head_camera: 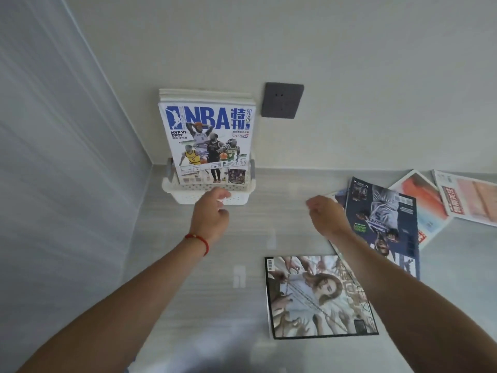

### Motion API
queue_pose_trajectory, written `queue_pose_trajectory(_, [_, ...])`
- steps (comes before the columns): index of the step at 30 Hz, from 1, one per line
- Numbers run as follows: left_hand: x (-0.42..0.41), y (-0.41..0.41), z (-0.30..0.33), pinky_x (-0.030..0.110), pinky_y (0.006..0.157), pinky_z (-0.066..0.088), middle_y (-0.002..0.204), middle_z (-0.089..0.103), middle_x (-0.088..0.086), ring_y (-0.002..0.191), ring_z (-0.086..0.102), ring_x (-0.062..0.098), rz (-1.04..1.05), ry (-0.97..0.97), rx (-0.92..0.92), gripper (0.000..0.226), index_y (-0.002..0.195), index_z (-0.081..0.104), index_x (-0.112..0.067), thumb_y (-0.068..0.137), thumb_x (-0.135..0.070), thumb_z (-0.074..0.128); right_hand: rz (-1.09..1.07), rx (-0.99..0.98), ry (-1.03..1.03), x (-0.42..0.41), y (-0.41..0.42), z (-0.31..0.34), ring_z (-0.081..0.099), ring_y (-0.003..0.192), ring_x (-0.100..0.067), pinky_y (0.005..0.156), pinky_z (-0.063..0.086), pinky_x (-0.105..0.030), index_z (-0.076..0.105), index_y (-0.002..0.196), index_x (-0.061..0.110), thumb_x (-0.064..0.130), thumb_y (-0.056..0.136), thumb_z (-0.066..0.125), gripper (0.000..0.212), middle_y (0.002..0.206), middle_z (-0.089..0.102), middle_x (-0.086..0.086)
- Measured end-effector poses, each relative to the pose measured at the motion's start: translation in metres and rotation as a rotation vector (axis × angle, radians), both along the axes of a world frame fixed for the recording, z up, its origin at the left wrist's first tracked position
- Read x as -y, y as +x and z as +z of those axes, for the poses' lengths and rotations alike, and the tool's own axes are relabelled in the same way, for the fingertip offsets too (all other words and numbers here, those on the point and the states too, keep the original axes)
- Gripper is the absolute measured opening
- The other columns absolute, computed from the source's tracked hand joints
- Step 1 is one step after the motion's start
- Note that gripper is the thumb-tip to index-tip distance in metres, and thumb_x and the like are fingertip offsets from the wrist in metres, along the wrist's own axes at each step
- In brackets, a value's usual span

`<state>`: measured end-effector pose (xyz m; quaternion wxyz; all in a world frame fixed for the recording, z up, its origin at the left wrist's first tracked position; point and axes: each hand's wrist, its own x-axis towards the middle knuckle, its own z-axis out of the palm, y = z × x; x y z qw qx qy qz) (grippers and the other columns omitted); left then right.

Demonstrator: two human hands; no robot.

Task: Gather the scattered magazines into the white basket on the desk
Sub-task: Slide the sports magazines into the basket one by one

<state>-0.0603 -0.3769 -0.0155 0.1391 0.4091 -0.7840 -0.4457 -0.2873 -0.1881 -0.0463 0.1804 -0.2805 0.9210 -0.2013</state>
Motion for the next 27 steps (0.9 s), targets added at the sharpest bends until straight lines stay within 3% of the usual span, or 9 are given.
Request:
queue_pose_trajectory(2, [-0.037, -0.013, -0.012, 0.026, 0.092, 0.047, 0.13, 0.064, 0.006, 0.116, 0.062, 0.024, -0.135, 0.026, 0.079, 0.047, 0.124, 0.064, -0.012, 0.085, 0.012, 0.053, -0.011, -0.093, 0.114, -0.05, -0.007, -0.019, 0.061, 0.123, -0.032, 0.096, 0.052, -0.04, 0.072, 0.108, 0.023, 0.008, 0.093, 0.056, 0.026, 0.125, 0.071, -0.009])
queue_pose_trajectory(3, [-0.054, -0.02, -0.016, 0.025, 0.095, 0.045, 0.131, 0.063, 0.006, 0.12, 0.06, 0.024, -0.196, 0.022, 0.114, 0.047, 0.125, 0.064, -0.012, 0.085, 0.011, 0.052, -0.023, -0.117, 0.185, -0.073, -0.011, -0.026, 0.054, 0.132, -0.032, 0.106, 0.048, -0.047, 0.067, 0.123, 0.023, 0.013, 0.094, 0.061, 0.031, 0.138, 0.063, -0.01])
queue_pose_trajectory(5, [-0.084, -0.038, -0.023, 0.029, 0.104, 0.045, 0.135, 0.061, 0.007, 0.126, 0.057, 0.024, -0.305, 0.011, 0.177, 0.048, 0.128, 0.063, -0.013, 0.087, 0.008, 0.053, -0.079, -0.086, 0.341, -0.115, -0.021, -0.038, 0.028, 0.151, -0.033, 0.12, 0.027, -0.058, 0.037, 0.154, 0.023, 0.033, 0.097, 0.062, 0.063, 0.163, 0.031, -0.011])
queue_pose_trajectory(7, [-0.112, -0.057, -0.027, 0.032, 0.108, 0.045, 0.137, 0.059, 0.006, 0.129, 0.055, 0.023, -0.379, 0.002, 0.229, 0.045, 0.13, 0.061, -0.016, 0.09, 0.004, 0.055, -0.196, 0.013, 0.418, -0.146, -0.031, -0.048, 0.007, 0.155, -0.039, 0.122, 0.015, -0.063, 0.011, 0.162, 0.025, 0.055, 0.096, 0.058, 0.086, 0.169, 0.005, -0.016])
queue_pose_trajectory(10, [-0.146, -0.085, -0.032, 0.029, 0.11, 0.043, 0.14, 0.056, 0.006, 0.129, 0.054, 0.023, -0.463, -0.04, 0.272, 0.044, 0.133, 0.059, -0.016, 0.093, 0.0, 0.055, -0.276, 0.133, 0.466, -0.17, -0.039, -0.058, 0.004, 0.154, -0.045, 0.119, 0.018, -0.068, -0.002, 0.162, 0.027, 0.076, 0.088, 0.048, 0.102, 0.168, 0.0, -0.021])
queue_pose_trajectory(15, [-0.193, -0.12, -0.033, 0.032, 0.113, 0.043, 0.141, 0.057, 0.005, 0.132, 0.053, 0.022, -0.522, -0.087, 0.26, 0.046, 0.133, 0.06, -0.015, 0.091, 0.004, 0.054, -0.037, 0.015, 0.532, -0.18, -0.033, -0.07, 0.007, 0.148, -0.059, 0.112, 0.021, -0.075, 0.001, 0.159, 0.029, 0.098, 0.071, 0.033, 0.116, 0.163, -0.001, -0.032])
queue_pose_trajectory(18, [-0.217, -0.14, -0.034, 0.022, 0.103, 0.044, 0.135, 0.062, 0.001, 0.127, 0.056, 0.018, -0.526, -0.12, 0.233, 0.044, 0.126, 0.064, -0.018, 0.09, 0.006, 0.054, 0.167, -0.081, 0.514, -0.199, -0.033, -0.076, 0.008, 0.147, -0.06, 0.111, 0.019, -0.076, 0.007, 0.156, 0.027, 0.1, 0.068, 0.025, 0.116, 0.162, 0.004, -0.034])
queue_pose_trajectory(23, [-0.244, -0.173, -0.043, 0.032, 0.102, 0.053, 0.12, 0.065, 0.0, 0.116, 0.059, 0.017, -0.507, -0.152, 0.165, 0.028, 0.112, 0.069, -0.015, 0.091, 0.001, 0.06, 0.561, -0.178, 0.356, -0.254, -0.066, -0.068, 0.016, 0.152, -0.039, 0.117, 0.012, -0.072, 0.037, 0.14, 0.034, 0.09, 0.082, 0.03, 0.081, 0.158, 0.02, -0.012])
queue_pose_trajectory(27, [-0.249, -0.196, -0.06, 0.036, 0.111, 0.042, 0.138, 0.055, 0.003, 0.135, 0.046, 0.024, -0.607, -0.277, 0.338, 0.042, 0.128, 0.06, -0.018, 0.088, -0.019, 0.071, 0.464, -0.309, 0.401, -0.272, -0.075, -0.059, 0.037, 0.142, -0.03, 0.116, 0.022, -0.065, 0.051, 0.131, 0.021, 0.083, 0.087, 0.02, 0.081, 0.145, 0.046, -0.005])
